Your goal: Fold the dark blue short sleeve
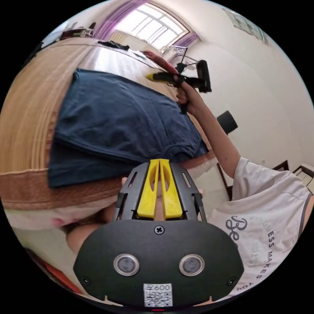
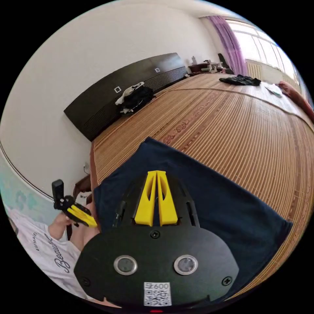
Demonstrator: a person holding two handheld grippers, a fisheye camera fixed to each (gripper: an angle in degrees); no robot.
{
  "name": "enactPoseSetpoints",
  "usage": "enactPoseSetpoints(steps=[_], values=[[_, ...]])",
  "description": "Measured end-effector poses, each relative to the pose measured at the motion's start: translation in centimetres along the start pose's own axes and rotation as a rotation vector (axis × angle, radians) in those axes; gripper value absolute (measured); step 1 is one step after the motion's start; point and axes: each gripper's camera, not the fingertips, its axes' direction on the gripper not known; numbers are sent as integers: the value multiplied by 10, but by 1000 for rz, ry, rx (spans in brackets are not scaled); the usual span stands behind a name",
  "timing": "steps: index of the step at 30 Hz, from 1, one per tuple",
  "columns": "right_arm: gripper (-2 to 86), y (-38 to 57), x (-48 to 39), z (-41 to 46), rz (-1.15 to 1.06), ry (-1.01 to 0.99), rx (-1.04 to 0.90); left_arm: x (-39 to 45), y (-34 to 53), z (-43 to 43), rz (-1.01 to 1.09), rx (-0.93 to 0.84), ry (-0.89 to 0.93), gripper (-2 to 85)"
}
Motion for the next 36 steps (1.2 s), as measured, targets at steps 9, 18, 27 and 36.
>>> enactPoseSetpoints(steps=[9,18,27,36], values=[[-1,228,-186,51,-37,382,-18,-158,71,-110,-327,126,6,101],[128,308,-273,129,-156,253,23,-197,69,-69,-265,12,100,107],[127,303,-354,247,-348,41,49,-250,111,-57,-330,91,280,50],[129,343,-423,407,-590,584,120,-271,136,-78,-268,212,371,25]])
